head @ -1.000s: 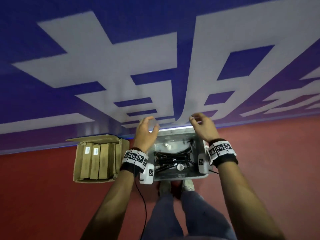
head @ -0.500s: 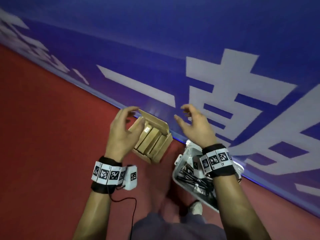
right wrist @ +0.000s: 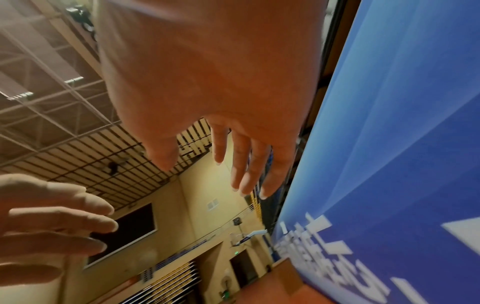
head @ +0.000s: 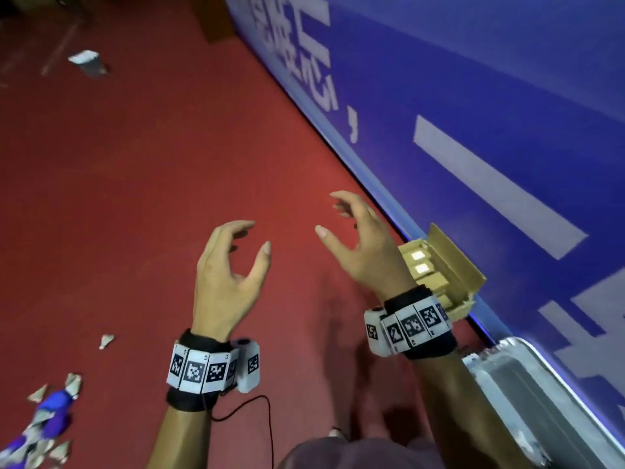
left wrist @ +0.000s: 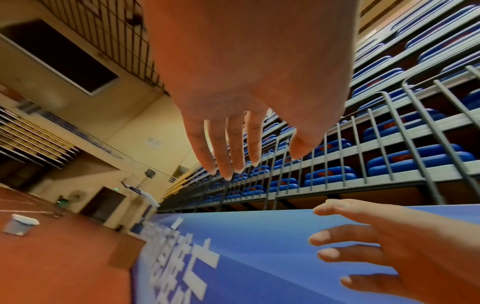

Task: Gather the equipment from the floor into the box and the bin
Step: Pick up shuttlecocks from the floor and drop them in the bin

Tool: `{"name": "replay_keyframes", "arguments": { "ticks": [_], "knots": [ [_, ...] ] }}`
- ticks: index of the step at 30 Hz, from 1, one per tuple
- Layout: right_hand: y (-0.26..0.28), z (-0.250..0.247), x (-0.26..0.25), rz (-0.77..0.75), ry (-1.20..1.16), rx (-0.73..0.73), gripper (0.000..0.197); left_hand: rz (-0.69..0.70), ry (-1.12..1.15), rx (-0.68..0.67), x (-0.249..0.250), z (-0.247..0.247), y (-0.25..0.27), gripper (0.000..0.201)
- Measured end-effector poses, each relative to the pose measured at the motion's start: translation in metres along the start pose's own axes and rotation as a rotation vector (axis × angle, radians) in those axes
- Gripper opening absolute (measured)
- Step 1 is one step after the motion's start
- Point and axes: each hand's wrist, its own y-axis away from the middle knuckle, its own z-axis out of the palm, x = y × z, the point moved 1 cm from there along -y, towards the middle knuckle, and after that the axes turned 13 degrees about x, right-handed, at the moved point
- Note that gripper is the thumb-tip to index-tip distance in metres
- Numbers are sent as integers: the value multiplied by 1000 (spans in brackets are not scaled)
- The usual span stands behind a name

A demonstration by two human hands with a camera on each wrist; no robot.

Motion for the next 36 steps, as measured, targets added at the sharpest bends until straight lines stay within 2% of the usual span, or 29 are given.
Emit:
{"name": "replay_keyframes", "arguments": {
  "ticks": [4,8,12,16,23,29,36],
  "knots": [
    [1,98,-39,-26,-73,-157,59,-87,-118,61,-63,-76,2,31],
    [5,194,-69,-68,-124,-336,59,-200,-237,178,-120,-143,19,31],
    [16,297,-96,-122,-170,-561,55,-357,-368,304,-171,-204,47,30],
    [25,405,-122,-198,-248,-727,51,-503,-500,404,-217,-260,65,32],
    [2,589,-189,-359,-235,-1056,52,-677,-742,571,-293,-351,46,31],
    [-1,713,-245,-356,-313,-1106,51,-864,-875,732,-340,-417,50,34],
    [63,832,-278,-399,-317,-1249,50,-1099,-928,829,-404,-477,100,38]
  ]
}}
